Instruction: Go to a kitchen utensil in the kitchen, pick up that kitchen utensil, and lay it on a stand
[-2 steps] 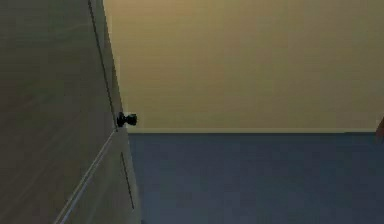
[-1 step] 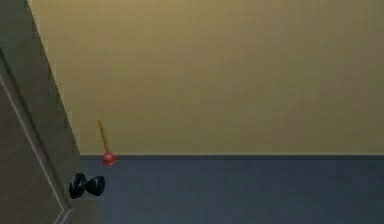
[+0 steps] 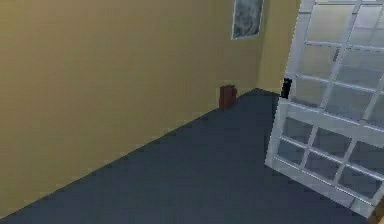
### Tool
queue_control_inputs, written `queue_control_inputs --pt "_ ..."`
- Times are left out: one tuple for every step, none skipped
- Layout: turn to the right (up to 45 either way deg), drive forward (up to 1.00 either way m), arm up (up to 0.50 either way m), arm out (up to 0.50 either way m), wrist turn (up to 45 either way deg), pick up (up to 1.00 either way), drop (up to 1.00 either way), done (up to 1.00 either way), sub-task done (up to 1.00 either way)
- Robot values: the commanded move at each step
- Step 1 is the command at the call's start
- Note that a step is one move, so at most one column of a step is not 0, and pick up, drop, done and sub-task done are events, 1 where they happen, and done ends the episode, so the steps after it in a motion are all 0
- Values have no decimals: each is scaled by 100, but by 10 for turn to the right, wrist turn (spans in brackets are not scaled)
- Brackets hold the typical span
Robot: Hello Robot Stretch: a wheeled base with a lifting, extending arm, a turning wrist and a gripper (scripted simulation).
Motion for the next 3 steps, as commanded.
queue_control_inputs --pt "330 0 0 0 0 0 0 0 0" --pt "0 35 0 0 0 0 0 0 0" --pt "-300 0 0 0 0 0 0 0 0"
